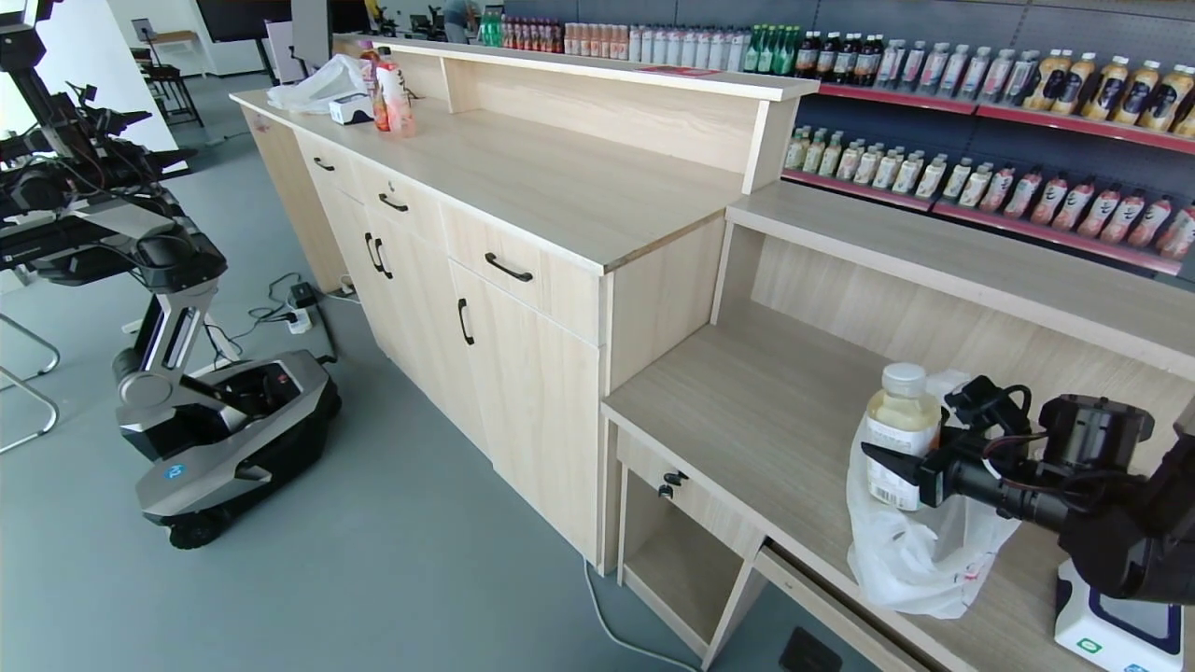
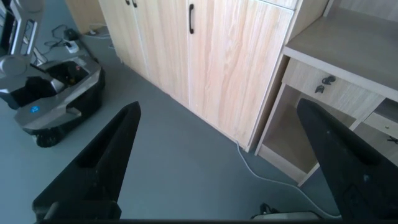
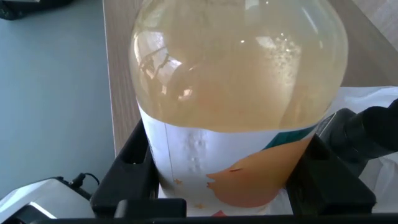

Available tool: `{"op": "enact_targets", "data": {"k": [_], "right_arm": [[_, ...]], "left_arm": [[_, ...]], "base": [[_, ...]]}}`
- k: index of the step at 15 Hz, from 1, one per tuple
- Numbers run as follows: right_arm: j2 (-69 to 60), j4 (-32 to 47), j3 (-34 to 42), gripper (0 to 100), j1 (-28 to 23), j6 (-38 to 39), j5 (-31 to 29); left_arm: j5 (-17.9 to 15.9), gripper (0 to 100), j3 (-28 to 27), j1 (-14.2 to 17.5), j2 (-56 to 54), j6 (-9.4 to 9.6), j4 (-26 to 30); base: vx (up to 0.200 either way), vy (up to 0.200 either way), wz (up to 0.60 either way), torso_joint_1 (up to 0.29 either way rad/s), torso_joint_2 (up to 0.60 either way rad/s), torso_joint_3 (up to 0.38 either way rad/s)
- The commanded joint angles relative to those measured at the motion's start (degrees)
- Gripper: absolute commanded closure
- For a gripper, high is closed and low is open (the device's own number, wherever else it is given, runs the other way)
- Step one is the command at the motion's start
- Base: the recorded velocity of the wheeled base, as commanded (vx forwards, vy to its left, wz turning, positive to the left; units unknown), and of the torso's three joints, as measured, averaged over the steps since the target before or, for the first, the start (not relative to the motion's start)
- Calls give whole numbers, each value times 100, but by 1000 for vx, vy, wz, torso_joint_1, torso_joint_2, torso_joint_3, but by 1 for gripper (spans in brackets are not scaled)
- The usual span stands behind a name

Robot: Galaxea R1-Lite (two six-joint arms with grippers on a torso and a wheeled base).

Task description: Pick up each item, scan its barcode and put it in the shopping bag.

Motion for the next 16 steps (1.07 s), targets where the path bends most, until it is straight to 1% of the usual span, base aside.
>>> {"op": "enact_targets", "data": {"k": [1,2,4,8,13,16], "right_arm": [[368,-23,-160,100,13,-6,7],[500,-32,-362,100,4,-6,7],[570,-41,-441,100,-31,-6,7],[842,-234,-398,100,-128,-15,7],[1009,-313,-345,100,-128,-129,7],[1097,-524,-354,100,-145,-129,7]], "left_arm": [[0,0,1,0,1,4,-4],[0,0,1,0,1,4,-4],[0,0,1,0,1,4,5],[0,0,1,0,1,-5,-4],[0,0,1,0,1,4,-4],[0,0,1,0,1,4,-4]], "base": [[0,0,0,0,0,0],[0,0,0,0,0,0],[0,0,0,0,0,0],[0,0,0,0,0,0],[0,0,0,0,0,0],[0,0,0,0,0,0]]}}
